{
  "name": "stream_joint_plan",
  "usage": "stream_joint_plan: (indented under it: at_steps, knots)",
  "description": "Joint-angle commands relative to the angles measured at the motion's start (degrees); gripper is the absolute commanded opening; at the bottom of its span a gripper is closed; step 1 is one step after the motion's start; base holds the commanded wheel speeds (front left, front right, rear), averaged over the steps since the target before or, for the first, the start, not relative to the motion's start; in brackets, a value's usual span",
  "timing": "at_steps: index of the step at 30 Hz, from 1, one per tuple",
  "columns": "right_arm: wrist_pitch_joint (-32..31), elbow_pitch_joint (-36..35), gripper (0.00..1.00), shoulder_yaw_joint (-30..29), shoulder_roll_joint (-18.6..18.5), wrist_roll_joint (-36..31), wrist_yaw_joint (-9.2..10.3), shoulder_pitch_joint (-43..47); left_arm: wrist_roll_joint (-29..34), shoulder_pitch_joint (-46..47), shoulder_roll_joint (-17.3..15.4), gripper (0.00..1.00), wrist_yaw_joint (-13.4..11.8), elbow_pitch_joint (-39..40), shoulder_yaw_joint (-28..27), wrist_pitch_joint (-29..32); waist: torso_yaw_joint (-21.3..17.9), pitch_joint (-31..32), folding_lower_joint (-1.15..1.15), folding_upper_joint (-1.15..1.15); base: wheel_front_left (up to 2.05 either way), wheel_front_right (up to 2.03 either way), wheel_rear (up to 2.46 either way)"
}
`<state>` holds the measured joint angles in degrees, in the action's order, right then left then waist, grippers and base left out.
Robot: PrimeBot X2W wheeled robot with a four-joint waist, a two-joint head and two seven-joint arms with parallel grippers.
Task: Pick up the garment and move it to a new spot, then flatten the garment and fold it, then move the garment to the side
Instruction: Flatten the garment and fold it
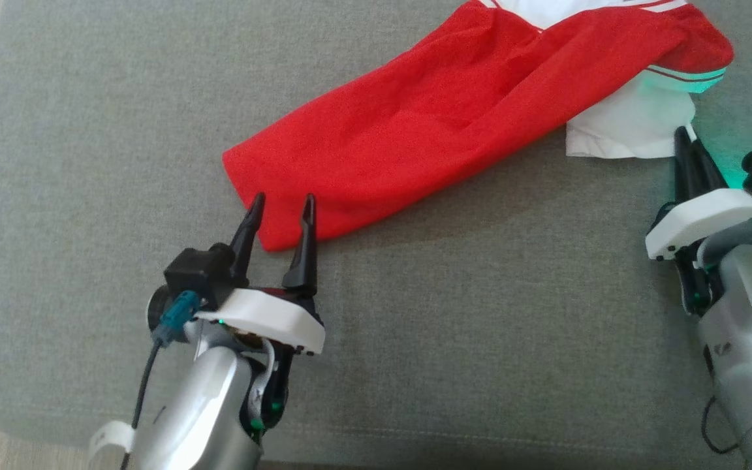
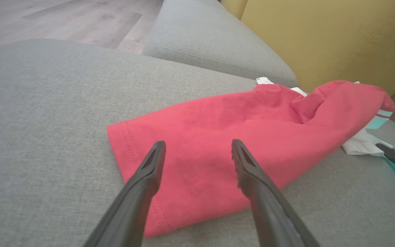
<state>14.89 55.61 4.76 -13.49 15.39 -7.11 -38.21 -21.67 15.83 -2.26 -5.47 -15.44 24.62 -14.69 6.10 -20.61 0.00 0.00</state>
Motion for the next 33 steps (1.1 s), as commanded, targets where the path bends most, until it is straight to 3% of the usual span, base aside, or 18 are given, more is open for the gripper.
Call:
stream_joint_plan:
  at_steps: [1, 8, 17, 22, 24, 33]
  knots:
    - [0.1, -1.1, 0.00, 1.7, 0.1, 0.2, -0.37, 0.7, 0.6, 0.8, -0.6, 1.00, 0.1, 1.4, -2.6, -0.3, -0.4, 0.8, 0.00, 0.00, 0.00, 0.00, 0.00]
    - [0.1, -8.8, 0.00, -1.1, -0.6, 4.6, -0.37, 8.3, 0.4, -2.1, -0.6, 1.00, 0.6, 0.0, -3.8, -0.3, -3.8, 7.0, 0.00, 0.00, 0.00, 0.00, 0.00]
    - [0.1, -24.4, 0.00, -3.2, -2.9, 9.3, -0.37, 22.2, 0.0, -6.0, -0.6, 1.00, 0.7, -0.7, -5.4, -0.3, -8.3, 12.8, 0.00, 0.00, 0.00, 0.00, 0.00]
    - [0.0, -25.3, 0.00, -4.8, -3.3, 8.8, -0.37, 26.9, 0.0, -6.8, -0.6, 1.00, 0.9, -1.5, -5.6, -0.3, -8.6, 13.0, 0.00, 0.00, 0.00, 0.00, 0.00]
    - [0.0, -23.7, 1.00, -5.3, -3.2, 7.6, -0.37, 27.3, -0.6, -6.9, -0.6, 1.00, 0.8, -2.4, -5.5, -0.3, -8.3, 12.4, 0.00, 0.00, 0.00, 0.00, 0.00]
    - [0.1, -24.3, 1.00, -4.6, 0.5, 3.9, -0.37, 23.4, -6.7, -5.0, -0.6, 1.00, -0.6, -8.9, -6.2, -0.3, -9.1, 9.6, 0.00, 0.00, 0.00, 0.00, 0.00]
